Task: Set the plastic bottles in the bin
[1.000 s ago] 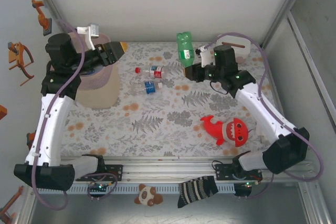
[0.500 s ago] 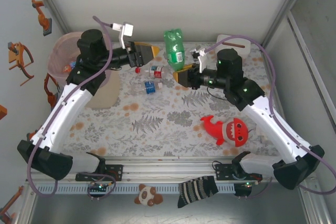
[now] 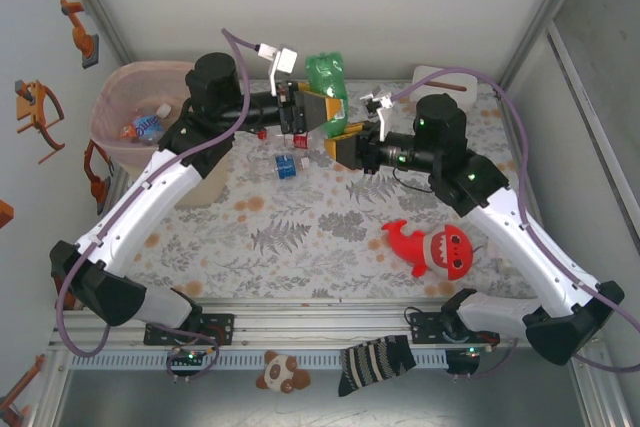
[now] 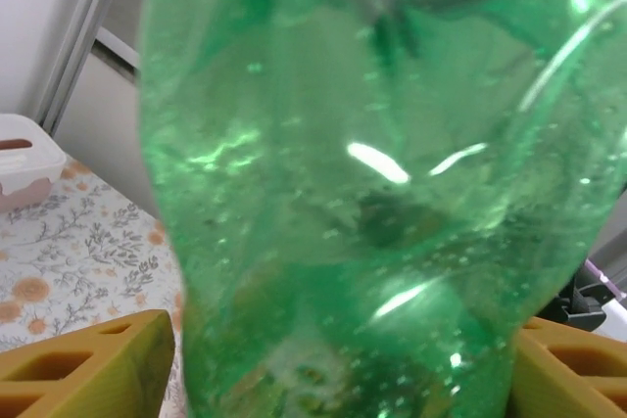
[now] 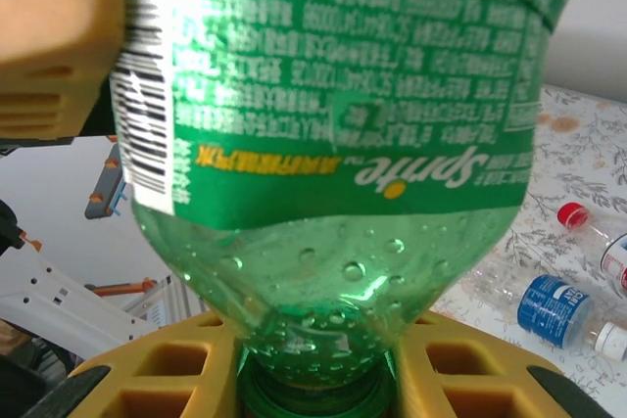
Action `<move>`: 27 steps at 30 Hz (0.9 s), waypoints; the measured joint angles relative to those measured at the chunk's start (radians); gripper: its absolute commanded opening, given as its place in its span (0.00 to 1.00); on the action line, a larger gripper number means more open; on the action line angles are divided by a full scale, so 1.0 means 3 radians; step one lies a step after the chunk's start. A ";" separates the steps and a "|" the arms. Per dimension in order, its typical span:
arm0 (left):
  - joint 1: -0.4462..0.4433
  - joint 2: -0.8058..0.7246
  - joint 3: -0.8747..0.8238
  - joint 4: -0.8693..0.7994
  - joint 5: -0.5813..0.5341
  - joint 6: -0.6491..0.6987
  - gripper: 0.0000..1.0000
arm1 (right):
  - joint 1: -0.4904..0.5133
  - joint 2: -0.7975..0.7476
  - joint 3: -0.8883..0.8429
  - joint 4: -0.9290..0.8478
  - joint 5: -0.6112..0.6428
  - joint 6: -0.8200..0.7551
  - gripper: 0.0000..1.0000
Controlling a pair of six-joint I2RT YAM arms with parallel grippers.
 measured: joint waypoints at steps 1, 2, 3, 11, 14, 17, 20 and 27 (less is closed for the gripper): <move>-0.0001 0.0000 0.0001 0.0008 0.0003 0.0000 0.71 | 0.0004 -0.0001 0.0000 0.0000 0.0000 0.0000 0.22; -0.0001 0.0000 0.0001 0.0022 0.0011 0.0000 0.69 | 0.0010 -0.0003 0.0000 0.0000 0.0004 0.0001 0.22; -0.0001 0.0000 0.0001 0.0036 0.0018 0.0000 0.67 | 0.0014 -0.0006 0.0000 -0.0001 0.0010 0.0001 0.22; -0.0004 -0.0005 0.0008 0.0062 0.0036 0.0000 0.58 | 0.0031 -0.0024 0.0000 -0.0001 0.0055 0.0000 0.33; -0.0004 -0.0010 0.0023 0.0045 0.0037 0.0001 0.57 | 0.0048 -0.0036 0.0000 0.0001 0.0089 0.0004 0.46; 0.0003 -0.0011 0.0076 -0.0056 0.0014 0.0025 0.56 | 0.0065 -0.0053 0.0000 -0.0003 0.0090 0.0005 0.60; 0.0038 -0.0037 0.0122 -0.0156 -0.0022 0.0042 0.54 | 0.0079 -0.0088 0.0000 -0.0008 0.0102 0.0006 0.69; 0.0380 -0.0230 0.0127 -0.0351 -0.0098 0.0051 0.52 | 0.0085 -0.0220 0.0000 -0.0050 0.0195 -0.0001 0.74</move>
